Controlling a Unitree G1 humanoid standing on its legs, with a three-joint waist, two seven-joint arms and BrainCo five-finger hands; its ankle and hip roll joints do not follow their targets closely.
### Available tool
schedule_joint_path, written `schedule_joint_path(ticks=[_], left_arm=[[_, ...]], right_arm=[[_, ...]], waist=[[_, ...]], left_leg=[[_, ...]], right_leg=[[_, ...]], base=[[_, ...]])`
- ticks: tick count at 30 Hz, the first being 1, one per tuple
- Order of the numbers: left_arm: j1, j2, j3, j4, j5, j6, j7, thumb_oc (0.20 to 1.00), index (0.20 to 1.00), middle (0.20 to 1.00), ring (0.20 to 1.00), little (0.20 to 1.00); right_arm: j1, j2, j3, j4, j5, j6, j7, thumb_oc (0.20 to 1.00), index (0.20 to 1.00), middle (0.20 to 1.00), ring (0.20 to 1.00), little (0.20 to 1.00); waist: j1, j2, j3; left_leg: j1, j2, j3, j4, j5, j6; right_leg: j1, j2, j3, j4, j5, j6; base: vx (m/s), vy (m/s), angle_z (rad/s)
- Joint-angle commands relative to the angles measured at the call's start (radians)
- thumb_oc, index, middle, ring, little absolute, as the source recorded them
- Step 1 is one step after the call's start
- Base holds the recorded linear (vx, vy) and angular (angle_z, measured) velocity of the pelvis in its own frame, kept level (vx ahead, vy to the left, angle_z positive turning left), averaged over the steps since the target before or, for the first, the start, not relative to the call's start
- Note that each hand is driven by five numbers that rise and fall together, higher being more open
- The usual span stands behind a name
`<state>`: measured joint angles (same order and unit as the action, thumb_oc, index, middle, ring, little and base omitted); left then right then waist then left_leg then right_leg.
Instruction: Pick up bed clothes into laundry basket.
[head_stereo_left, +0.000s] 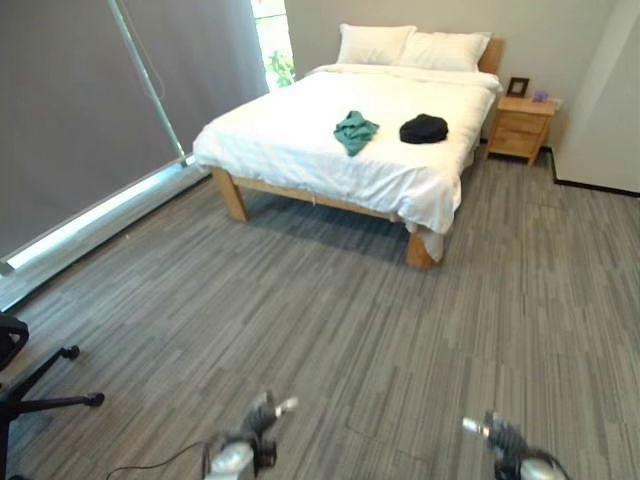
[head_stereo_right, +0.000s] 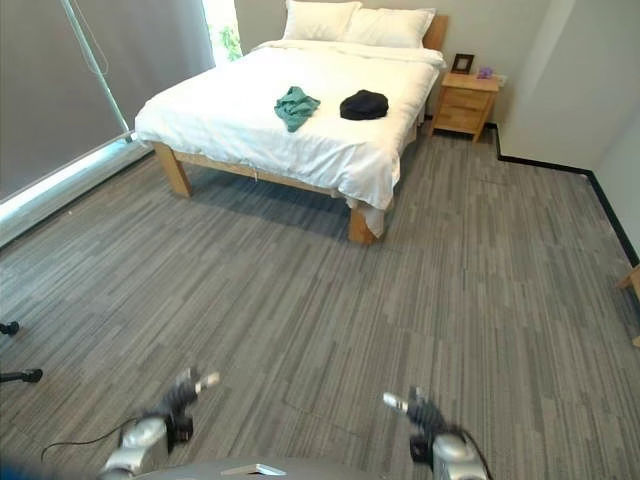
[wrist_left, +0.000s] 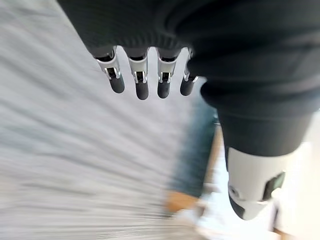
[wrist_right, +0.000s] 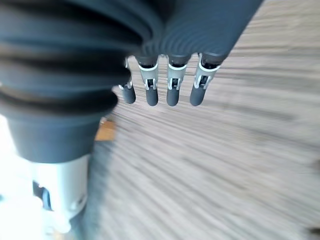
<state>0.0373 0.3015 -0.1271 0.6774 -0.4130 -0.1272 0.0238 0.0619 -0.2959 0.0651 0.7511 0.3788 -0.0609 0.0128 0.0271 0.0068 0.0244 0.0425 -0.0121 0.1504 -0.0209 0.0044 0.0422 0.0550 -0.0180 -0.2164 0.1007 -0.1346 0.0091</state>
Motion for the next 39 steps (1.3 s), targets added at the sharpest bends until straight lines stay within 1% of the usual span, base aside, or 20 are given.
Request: schedule_joint_path(ticks=[1,3,4,5,8,9,11,12,14,16,20,25,26,31,32,35,38,39], left_arm=[[0.014,0.047,0.074,-0.195,-0.078,-0.103,0.022,1.000,1.000,1.000,1.000,1.000],[0.022,0.049,0.078,-0.239,-0.046,-0.110,0.036,1.000,1.000,1.000,1.000,1.000],[0.020,0.056,0.080,-0.262,0.002,-0.112,0.048,1.000,1.000,1.000,1.000,1.000],[0.017,0.058,0.077,-0.267,0.014,-0.107,0.041,1.000,1.000,1.000,1.000,1.000],[0.023,0.052,0.075,-0.270,0.004,-0.101,0.035,1.000,1.000,1.000,1.000,1.000],[0.021,0.050,0.067,-0.268,0.021,-0.096,0.038,1.000,1.000,1.000,1.000,1.000],[0.028,0.045,0.065,-0.292,0.046,-0.091,0.046,1.000,1.000,1.000,1.000,1.000],[0.028,0.031,0.056,-0.276,0.022,-0.086,0.050,1.000,1.000,1.000,1.000,1.000],[0.025,0.026,0.051,-0.274,0.021,-0.084,0.051,1.000,1.000,1.000,1.000,1.000],[0.019,0.020,0.039,-0.278,0.024,-0.083,0.054,1.000,1.000,1.000,1.000,1.000],[0.014,0.022,0.044,-0.283,0.021,-0.086,0.063,1.000,1.000,1.000,1.000,1.000],[0.001,0.035,0.073,-0.310,0.024,-0.094,0.091,1.000,1.000,1.000,1.000,1.000],[-0.012,0.046,0.084,-0.319,0.025,-0.104,0.108,1.000,1.000,1.000,1.000,1.000],[-0.031,0.045,0.077,-0.315,0.026,-0.102,0.117,1.000,1.000,1.000,1.000,1.000],[-0.032,0.043,0.072,-0.318,0.026,-0.101,0.118,1.000,1.000,1.000,1.000,1.000],[-0.039,0.046,0.064,-0.325,0.027,-0.098,0.119,1.000,1.000,1.000,1.000,1.000],[-0.047,0.052,0.051,-0.335,0.029,-0.097,0.122,1.000,1.000,1.000,1.000,1.000],[-0.047,0.052,0.051,-0.335,0.029,-0.097,0.122,1.000,1.000,1.000,1.000,1.000]], right_arm=[[0.005,-0.040,-0.038,-0.196,0.163,-0.121,-0.006,1.000,1.000,1.000,1.000,1.000],[0.013,-0.039,-0.027,-0.245,0.149,-0.126,-0.002,1.000,1.000,1.000,1.000,1.000],[0.019,-0.046,-0.012,-0.292,0.133,-0.123,0.010,1.000,1.000,1.000,1.000,1.000],[0.033,-0.053,-0.002,-0.339,0.127,-0.114,0.035,1.000,1.000,1.000,1.000,1.000],[0.051,-0.052,0.002,-0.370,0.126,-0.109,0.048,1.000,1.000,1.000,1.000,1.000],[0.052,-0.052,0.016,-0.377,0.113,-0.108,0.045,1.000,1.000,1.000,1.000,1.000],[0.065,-0.031,0.022,-0.422,0.134,-0.100,0.053,1.000,1.000,1.000,1.000,1.000],[0.072,-0.020,0.038,-0.431,0.131,-0.099,0.055,1.000,1.000,1.000,1.000,1.000],[0.071,-0.020,0.045,-0.437,0.113,-0.099,0.051,1.000,1.000,1.000,1.000,1.000],[0.063,-0.030,0.063,-0.454,0.064,-0.104,0.045,1.000,1.000,1.000,1.000,1.000],[0.061,-0.027,0.055,-0.483,0.106,-0.113,0.051,1.000,1.000,1.000,1.000,1.000],[0.034,-0.037,0.020,-0.485,0.105,-0.135,0.013,1.000,1.000,1.000,1.000,1.000],[0.005,-0.037,0.023,-0.474,0.107,-0.139,0.001,1.000,1.000,1.000,1.000,1.000],[-0.025,-0.042,0.052,-0.461,0.096,-0.126,0.001,1.000,1.000,1.000,1.000,1.000],[-0.034,-0.037,0.067,-0.456,0.107,-0.121,0.010,1.000,1.000,1.000,1.000,1.000],[-0.051,-0.033,0.079,-0.444,0.131,-0.119,0.011,1.000,1.000,1.000,1.000,1.000],[-0.081,-0.014,0.078,-0.442,0.196,-0.128,0.008,1.000,1.000,1.000,1.000,1.000],[-0.081,-0.014,0.078,-0.442,0.196,-0.128,0.008,1.000,1.000,1.000,1.000,1.000]], waist=[[0.009,-0.034,0.027],[0.010,-0.034,0.029],[0.011,-0.036,0.032],[0.012,-0.038,0.038],[0.014,-0.038,0.042],[0.015,-0.039,0.043],[0.014,-0.039,0.048],[0.014,-0.039,0.052],[0.014,-0.039,0.054],[0.014,-0.039,0.063],[0.013,-0.043,0.068],[0.015,-0.048,0.076],[0.019,-0.053,0.087],[0.029,-0.062,0.098],[0.036,-0.067,0.102],[0.046,-0.071,0.110],[0.057,-0.073,0.127],[0.058,-0.073,0.127]], left_leg=[[0.033,0.030,-0.061,-0.066,0.034,-0.081],[0.035,0.029,-0.064,-0.066,0.034,-0.080],[0.034,0.029,-0.065,-0.066,0.033,-0.080],[0.032,0.028,-0.065,-0.066,0.033,-0.079],[0.033,0.027,-0.065,-0.066,0.031,-0.077],[0.034,0.026,-0.065,-0.066,0.030,-0.077],[0.034,0.026,-0.064,-0.066,0.028,-0.075],[0.033,0.026,-0.063,-0.066,0.028,-0.074],[0.032,0.026,-0.061,-0.066,0.028,-0.074],[0.030,0.026,-0.059,-0.066,0.027,-0.072],[0.030,0.026,-0.058,-0.066,0.025,-0.071],[0.020,0.024,-0.056,-0.066,0.024,-0.068],[0.004,0.024,-0.051,-0.066,0.026,-0.065],[-0.008,0.017,-0.045,-0.062,0.021,-0.057],[-0.012,0.012,-0.044,-0.052,0.011,-0.049],[-0.023,0.006,-0.044,-0.029,-0.003,-0.041],[-0.035,-0.011,-0.047,0.012,-0.035,-0.014],[-0.036,-0.012,-0.046,0.013,-0.035,-0.013]], right_leg=[[0.062,-0.099,-0.031,-0.179,0.179,0.132],[0.064,-0.102,-0.033,-0.177,0.179,0.131],[0.064,-0.103,-0.034,-0.177,0.178,0.131],[0.062,-0.105,-0.035,-0.175,0.177,0.133],[0.061,-0.108,-0.038,-0.175,0.177,0.134],[0.062,-0.109,-0.039,-0.174,0.177,0.134],[0.062,-0.110,-0.038,-0.175,0.176,0.135],[0.060,-0.111,-0.038,-0.174,0.175,0.135],[0.059,-0.111,-0.037,-0.174,0.175,0.135],[0.055,-0.112,-0.036,-0.172,0.174,0.136],[0.055,-0.113,-0.034,-0.174,0.175,0.137],[0.042,-0.116,-0.028,-0.174,0.180,0.141],[0.025,-0.121,-0.023,-0.167,0.182,0.144],[0.009,-0.127,-0.016,-0.154,0.183,0.150],[0.007,-0.135,-0.015,-0.137,0.180,0.152],[-0.002,-0.146,-0.014,-0.109,0.179,0.156],[-0.038,-0.179,-0.008,-0.002,0.189,0.170],[-0.041,-0.180,-0.007,0.001,0.188,0.170]], base=[[0.00,0.014,0.04],[0.00,0.004,0.04],[-0.01,0.009,0.06],[-0.01,0.008,0.05],[0.00,0.000,0.00],[0.00,0.000,0.00],[0.00,0.000,0.00],[0.00,0.000,0.00],[0.00,0.000,0.00],[0.01,0.013,-0.04],[0.00,0.004,-0.01],[0.00,0.000,0.00],[0.00,0.000,0.00],[0.04,0.042,-0.03],[0.07,0.058,-0.05],[0.06,0.066,-0.02],[0.08,0.124,-0.11],[0.06,0.086,-0.13]])
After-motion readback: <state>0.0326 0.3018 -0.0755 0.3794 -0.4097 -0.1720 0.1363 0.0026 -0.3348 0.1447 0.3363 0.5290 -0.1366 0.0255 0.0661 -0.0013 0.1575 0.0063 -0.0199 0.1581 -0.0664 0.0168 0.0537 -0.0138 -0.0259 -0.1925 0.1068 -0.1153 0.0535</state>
